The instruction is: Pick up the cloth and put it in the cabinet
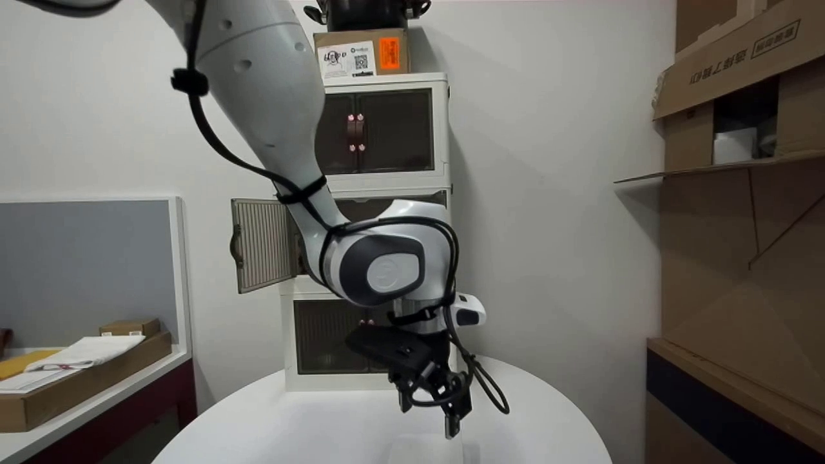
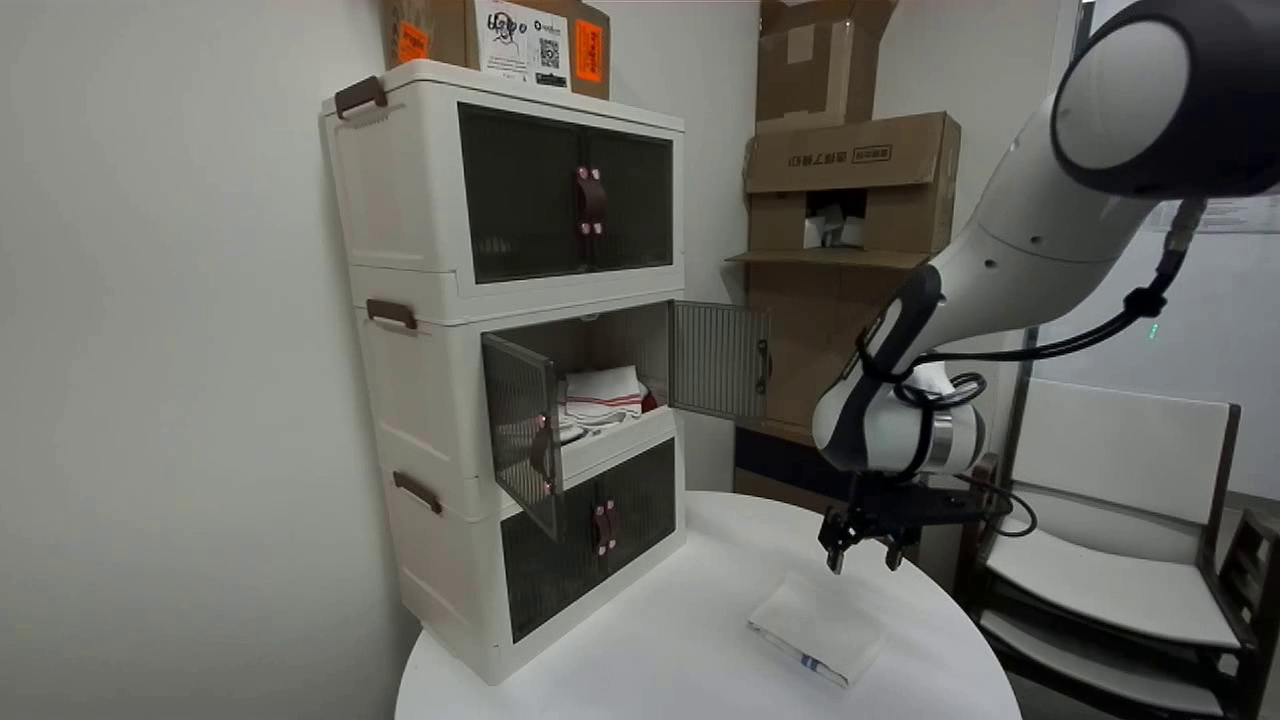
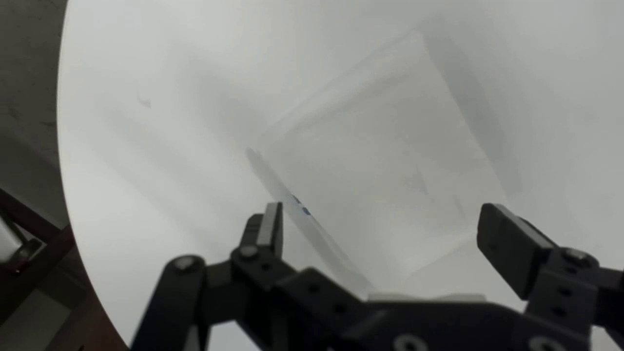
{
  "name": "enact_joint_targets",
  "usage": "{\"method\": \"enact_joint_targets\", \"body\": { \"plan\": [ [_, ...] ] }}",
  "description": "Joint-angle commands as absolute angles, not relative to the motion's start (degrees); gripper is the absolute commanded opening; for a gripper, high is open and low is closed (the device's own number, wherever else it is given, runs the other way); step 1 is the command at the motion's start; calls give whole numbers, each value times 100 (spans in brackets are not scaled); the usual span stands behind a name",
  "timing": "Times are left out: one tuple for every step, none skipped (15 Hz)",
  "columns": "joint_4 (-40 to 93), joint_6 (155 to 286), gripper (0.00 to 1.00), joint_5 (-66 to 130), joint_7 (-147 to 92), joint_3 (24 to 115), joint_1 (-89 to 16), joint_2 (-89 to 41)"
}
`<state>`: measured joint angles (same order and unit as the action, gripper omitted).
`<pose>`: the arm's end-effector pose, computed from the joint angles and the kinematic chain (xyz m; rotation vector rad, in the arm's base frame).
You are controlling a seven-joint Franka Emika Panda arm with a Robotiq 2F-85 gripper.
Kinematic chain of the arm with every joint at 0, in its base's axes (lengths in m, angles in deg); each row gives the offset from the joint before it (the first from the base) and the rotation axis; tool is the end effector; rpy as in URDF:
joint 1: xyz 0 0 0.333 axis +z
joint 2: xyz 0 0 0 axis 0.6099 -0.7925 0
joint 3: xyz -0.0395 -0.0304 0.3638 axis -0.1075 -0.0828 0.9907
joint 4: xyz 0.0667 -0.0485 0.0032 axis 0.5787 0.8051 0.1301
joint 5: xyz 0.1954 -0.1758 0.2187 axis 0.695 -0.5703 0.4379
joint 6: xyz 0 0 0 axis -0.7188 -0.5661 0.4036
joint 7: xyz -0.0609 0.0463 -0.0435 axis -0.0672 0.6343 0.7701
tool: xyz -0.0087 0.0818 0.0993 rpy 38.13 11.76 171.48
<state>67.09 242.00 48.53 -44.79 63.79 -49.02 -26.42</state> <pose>0.4857 -0.1925 0.2819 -3.0664 0.5389 -0.1499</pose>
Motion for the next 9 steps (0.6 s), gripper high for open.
{"method": "enact_joint_targets", "body": {
  "plan": [
    [6153,24359,100,4843,-4448,6664,-5209,-3421],
    [6011,24339,100,4820,-4431,6708,-5274,-3597],
    [5915,24341,100,4784,-4391,6727,-5314,-3728],
    [5773,24339,100,4766,-4361,6745,-5366,-3906],
    [5675,24339,100,4736,-4301,6732,-5388,-4043],
    [5589,24348,100,4713,-4253,6721,-5413,-4170],
    [5471,24292,100,4718,-4235,6736,-5466,-4313],
    [5411,24259,100,4728,-4209,6748,-5502,-4394],
    [5314,24248,100,4740,-4184,6769,-5538,-4513]
  ]
}}
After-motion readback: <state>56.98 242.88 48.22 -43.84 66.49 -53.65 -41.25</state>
